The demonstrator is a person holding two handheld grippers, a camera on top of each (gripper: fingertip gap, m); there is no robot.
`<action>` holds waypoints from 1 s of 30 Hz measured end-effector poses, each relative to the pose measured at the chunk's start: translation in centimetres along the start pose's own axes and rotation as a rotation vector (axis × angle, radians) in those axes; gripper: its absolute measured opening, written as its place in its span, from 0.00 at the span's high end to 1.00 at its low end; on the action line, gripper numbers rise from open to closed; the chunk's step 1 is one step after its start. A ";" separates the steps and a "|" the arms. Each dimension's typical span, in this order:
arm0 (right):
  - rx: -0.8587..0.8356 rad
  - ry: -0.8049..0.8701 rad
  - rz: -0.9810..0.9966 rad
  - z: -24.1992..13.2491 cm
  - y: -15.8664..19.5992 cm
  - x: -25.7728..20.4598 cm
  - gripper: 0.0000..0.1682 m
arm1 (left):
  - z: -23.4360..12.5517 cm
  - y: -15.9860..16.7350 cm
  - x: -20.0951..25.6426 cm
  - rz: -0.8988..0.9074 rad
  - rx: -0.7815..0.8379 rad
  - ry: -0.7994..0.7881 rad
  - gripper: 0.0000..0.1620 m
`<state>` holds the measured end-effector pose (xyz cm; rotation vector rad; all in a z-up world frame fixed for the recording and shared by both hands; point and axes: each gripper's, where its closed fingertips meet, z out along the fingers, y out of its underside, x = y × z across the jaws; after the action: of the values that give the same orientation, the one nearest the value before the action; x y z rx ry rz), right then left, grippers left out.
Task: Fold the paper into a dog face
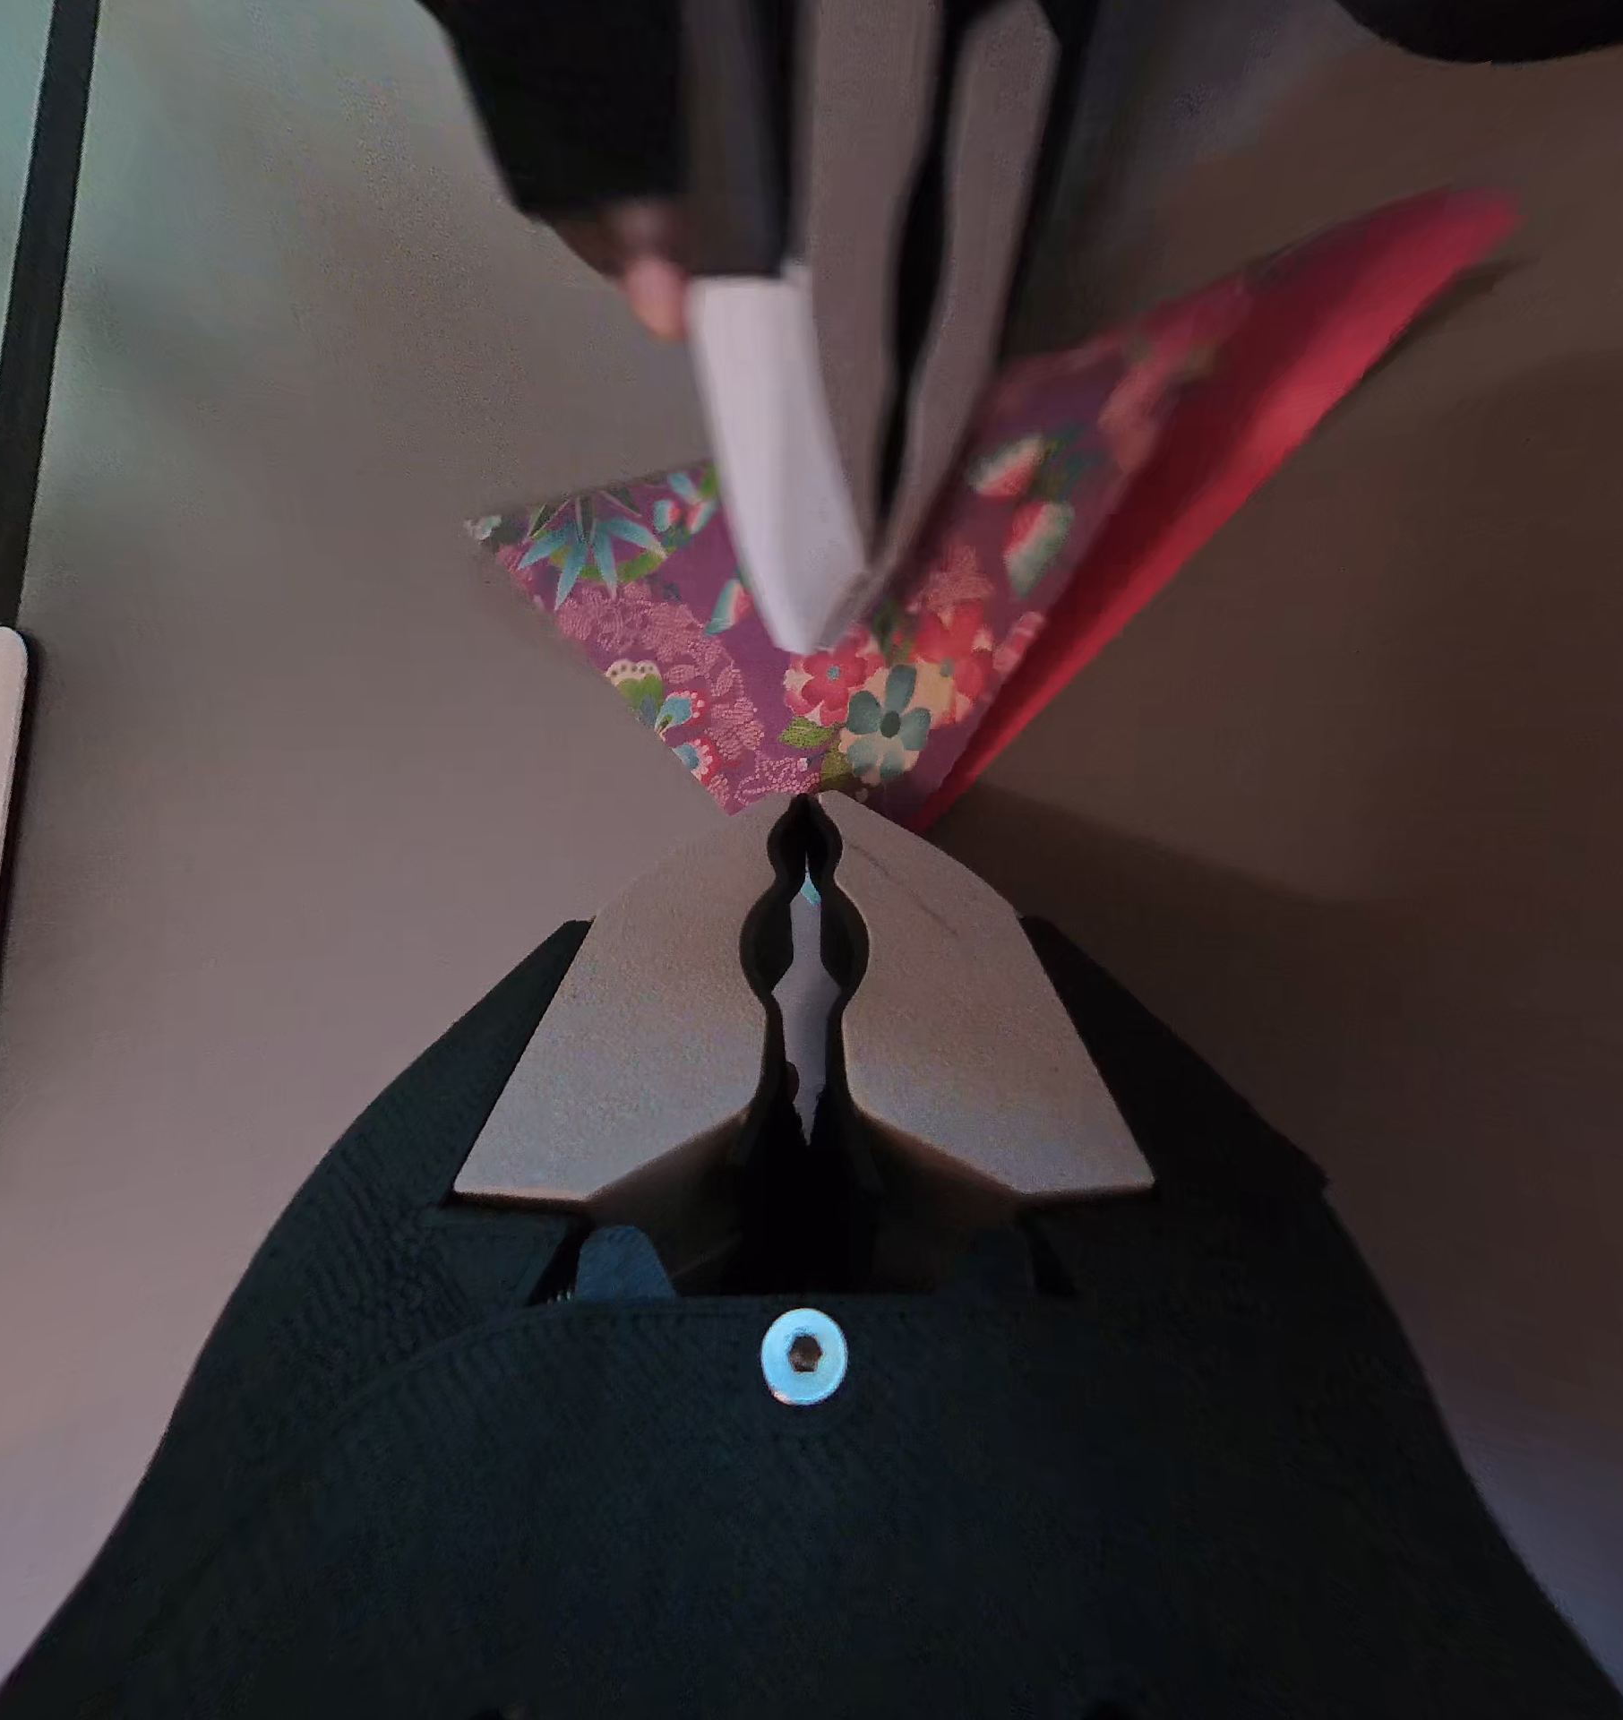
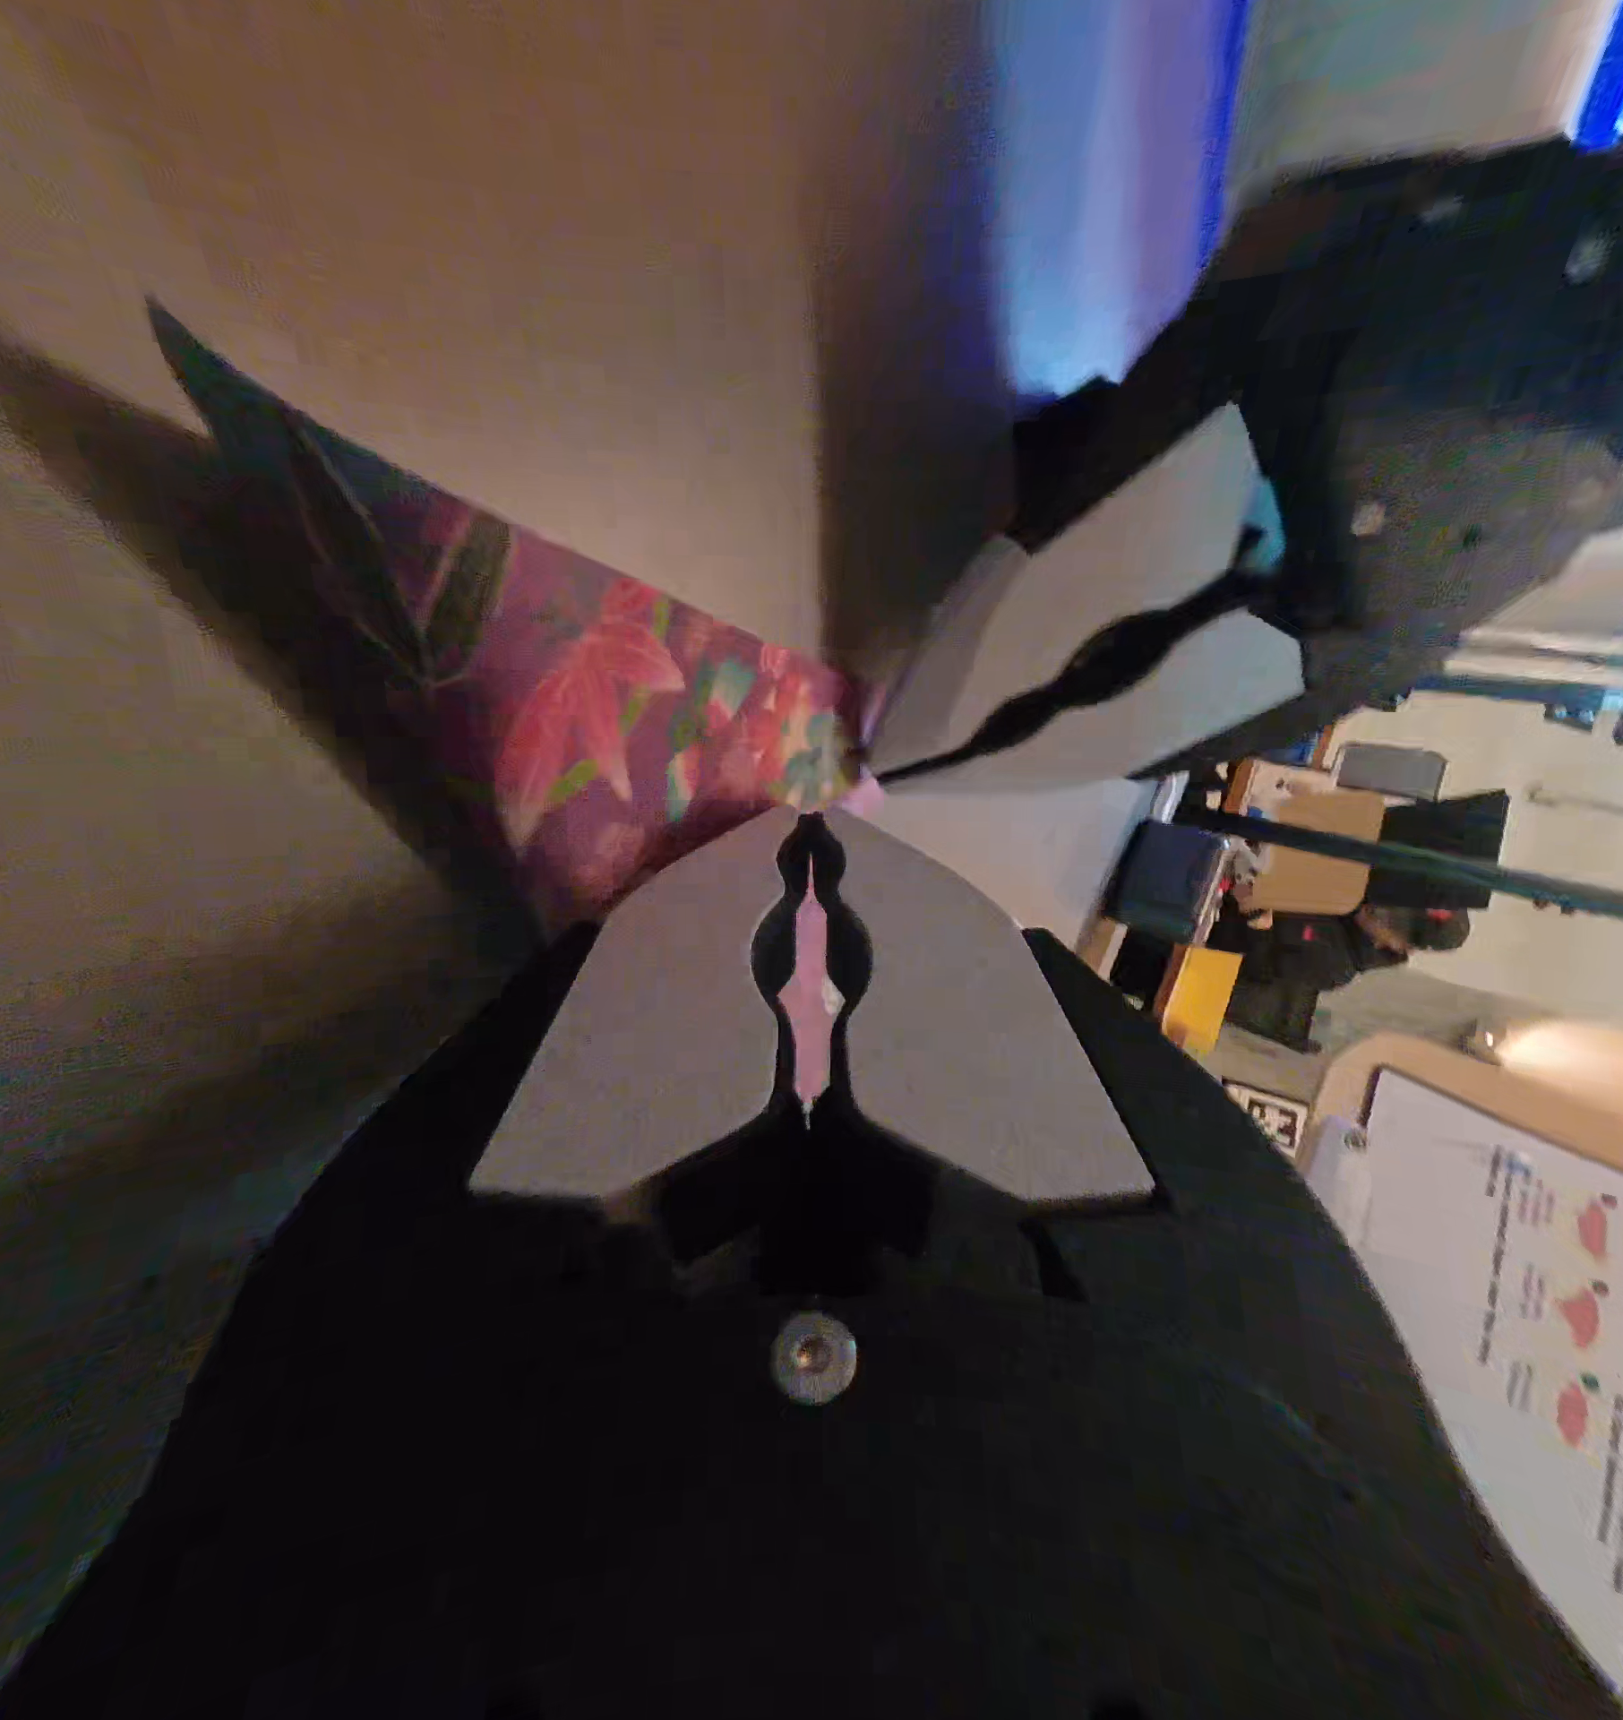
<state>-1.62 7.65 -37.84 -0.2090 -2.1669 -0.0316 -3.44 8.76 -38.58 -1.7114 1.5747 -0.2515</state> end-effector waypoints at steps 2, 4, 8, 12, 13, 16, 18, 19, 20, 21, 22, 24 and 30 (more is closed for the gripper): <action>0.035 0.049 -0.070 -0.4 -1.1 -0.5 1.00 | 0.0 0.0 0.0 -0.017 0.007 0.003 1.00; 0.076 0.062 -0.102 -1.4 -2.5 -1.2 1.00 | 0.0 0.0 0.0 -0.032 0.014 0.011 1.00; 0.161 -0.009 -0.150 -3.6 -5.9 -3.1 1.00 | 0.0 0.0 0.0 -0.035 0.014 0.017 1.00; 0.206 0.103 0.015 -4.1 -5.7 1.0 1.00 | 0.0 0.0 0.0 -0.022 0.010 0.020 1.00; 0.160 0.121 0.054 -3.3 -4.1 1.9 1.00 | 0.0 0.0 0.0 -0.021 0.011 0.023 1.00; 0.033 0.122 -0.040 -0.4 -0.8 2.0 1.00 | 0.0 0.0 0.0 -0.014 0.013 0.025 1.00; 0.048 0.063 -0.096 0.8 -1.5 0.5 1.00 | 0.0 0.0 0.0 -0.017 0.017 0.025 1.00; 0.082 0.094 -0.118 0.8 -2.6 0.5 1.00 | 0.0 0.0 0.0 -0.021 0.018 0.026 1.00; 0.120 0.090 -0.142 0.5 -3.9 0.2 1.00 | 0.0 0.0 0.0 -0.026 0.021 0.027 1.00; 0.144 0.075 -0.160 0.1 -5.2 -0.2 1.00 | 0.0 0.0 0.0 -0.031 0.024 0.029 1.00; 0.173 0.068 -0.183 -0.4 -6.5 -0.6 1.00 | 0.0 0.0 0.0 -0.035 0.026 0.032 1.00; 0.236 0.061 -0.220 -1.6 -9.3 -1.6 1.00 | 0.0 0.0 0.0 -0.036 0.026 0.034 1.00; 0.264 0.068 -0.094 -3.4 -10.2 -0.1 1.00 | 0.0 0.0 0.0 -0.022 0.024 0.029 1.00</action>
<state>-0.50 -2.80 -35.42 0.0454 -2.0871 0.1902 -3.45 8.76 -38.60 -1.7143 1.5677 -0.3065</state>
